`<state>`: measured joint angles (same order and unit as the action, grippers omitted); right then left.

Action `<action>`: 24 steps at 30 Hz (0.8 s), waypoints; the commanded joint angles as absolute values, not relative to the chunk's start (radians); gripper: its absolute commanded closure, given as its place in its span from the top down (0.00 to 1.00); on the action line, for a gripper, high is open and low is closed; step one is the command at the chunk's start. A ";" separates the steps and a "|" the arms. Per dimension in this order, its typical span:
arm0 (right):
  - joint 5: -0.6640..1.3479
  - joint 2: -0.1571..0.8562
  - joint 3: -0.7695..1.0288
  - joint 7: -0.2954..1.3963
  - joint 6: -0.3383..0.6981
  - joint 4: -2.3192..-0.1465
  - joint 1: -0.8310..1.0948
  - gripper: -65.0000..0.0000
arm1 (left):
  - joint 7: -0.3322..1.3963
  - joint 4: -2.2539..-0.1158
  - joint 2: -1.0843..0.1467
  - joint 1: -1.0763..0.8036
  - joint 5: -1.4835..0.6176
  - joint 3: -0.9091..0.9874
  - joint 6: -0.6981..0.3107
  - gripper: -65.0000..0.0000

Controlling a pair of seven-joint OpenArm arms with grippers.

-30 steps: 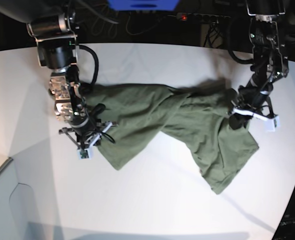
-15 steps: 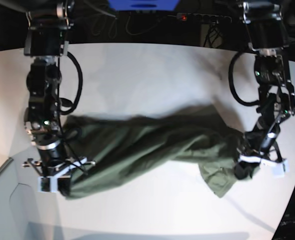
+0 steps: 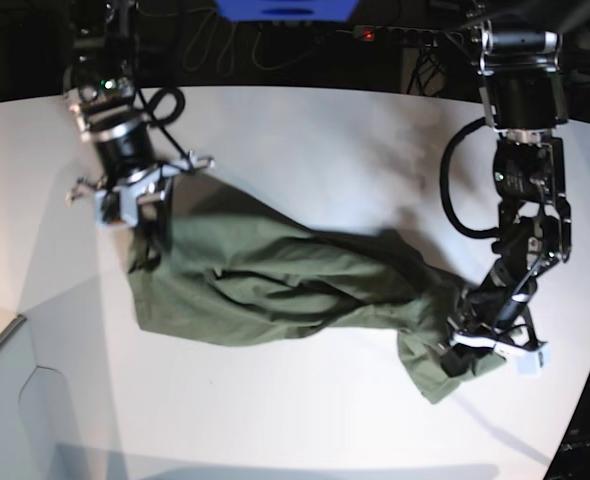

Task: Layout the t-shirt on the table in an organized manner, then fold the t-shirt properly
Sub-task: 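Lower the shirt onto the table and release it with the right gripper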

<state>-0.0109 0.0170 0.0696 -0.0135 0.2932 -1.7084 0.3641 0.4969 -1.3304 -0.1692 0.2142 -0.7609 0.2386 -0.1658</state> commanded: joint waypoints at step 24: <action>-0.001 0.127 0.202 0.054 0.361 -1.524 0.107 0.50 | 0.472 -1.349 -0.211 -0.041 -0.774 0.334 -0.188 0.00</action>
<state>-0.0120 0.1207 0.2039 0.0978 0.3405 -1.5043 0.1135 0.4900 -1.3323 -0.2028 -0.0540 -0.7612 0.3313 -0.1772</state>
